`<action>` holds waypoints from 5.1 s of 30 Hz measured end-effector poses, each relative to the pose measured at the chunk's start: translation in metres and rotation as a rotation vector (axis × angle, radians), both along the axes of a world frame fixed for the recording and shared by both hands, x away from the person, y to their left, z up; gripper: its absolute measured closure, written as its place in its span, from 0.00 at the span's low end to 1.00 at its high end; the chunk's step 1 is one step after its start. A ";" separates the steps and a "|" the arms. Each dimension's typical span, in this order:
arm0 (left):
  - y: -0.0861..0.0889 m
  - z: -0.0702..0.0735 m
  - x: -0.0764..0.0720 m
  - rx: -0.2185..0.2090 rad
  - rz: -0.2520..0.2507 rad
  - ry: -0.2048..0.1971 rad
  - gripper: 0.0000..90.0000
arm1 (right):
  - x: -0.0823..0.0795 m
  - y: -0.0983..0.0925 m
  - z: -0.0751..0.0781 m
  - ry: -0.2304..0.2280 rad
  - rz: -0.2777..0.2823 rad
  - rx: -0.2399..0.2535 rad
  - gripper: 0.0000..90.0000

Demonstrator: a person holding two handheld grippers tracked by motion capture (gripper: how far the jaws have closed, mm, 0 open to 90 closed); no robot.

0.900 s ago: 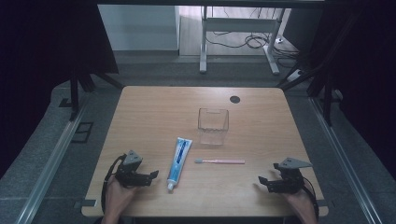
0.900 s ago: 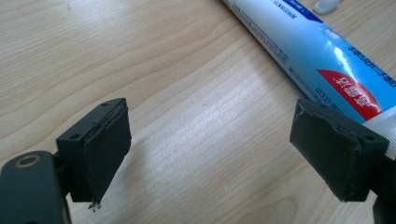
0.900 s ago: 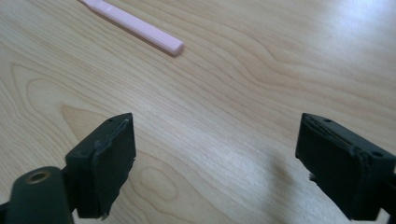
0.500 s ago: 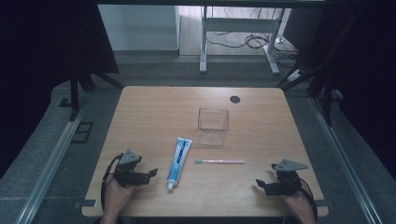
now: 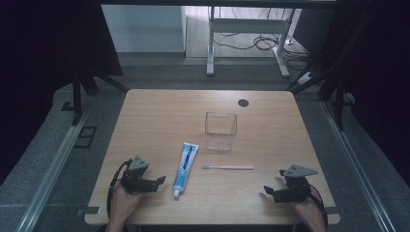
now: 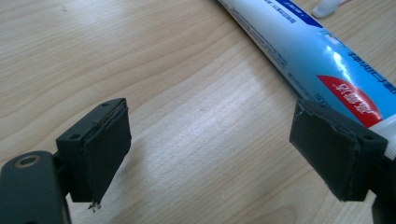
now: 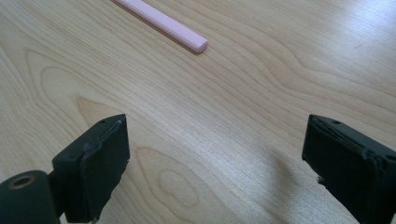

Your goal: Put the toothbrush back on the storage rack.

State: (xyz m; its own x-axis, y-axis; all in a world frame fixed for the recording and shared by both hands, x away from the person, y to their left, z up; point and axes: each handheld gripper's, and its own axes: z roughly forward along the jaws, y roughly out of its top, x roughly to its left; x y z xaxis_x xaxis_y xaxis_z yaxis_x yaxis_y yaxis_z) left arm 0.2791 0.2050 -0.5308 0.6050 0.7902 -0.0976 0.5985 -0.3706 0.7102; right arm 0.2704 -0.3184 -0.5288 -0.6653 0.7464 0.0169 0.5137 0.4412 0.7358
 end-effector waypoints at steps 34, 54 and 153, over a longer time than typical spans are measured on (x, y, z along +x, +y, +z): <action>-0.006 -0.001 -0.001 0.007 -0.011 -0.003 0.14 | 0.005 0.014 0.015 0.027 0.026 0.021 0.66; -0.007 -0.002 -0.001 0.020 -0.026 -0.013 0.15 | 0.028 0.035 0.026 0.062 0.034 0.074 0.99; -0.013 -0.003 0.000 0.049 -0.043 -0.006 0.15 | 0.021 0.090 0.027 0.244 0.207 -0.139 0.75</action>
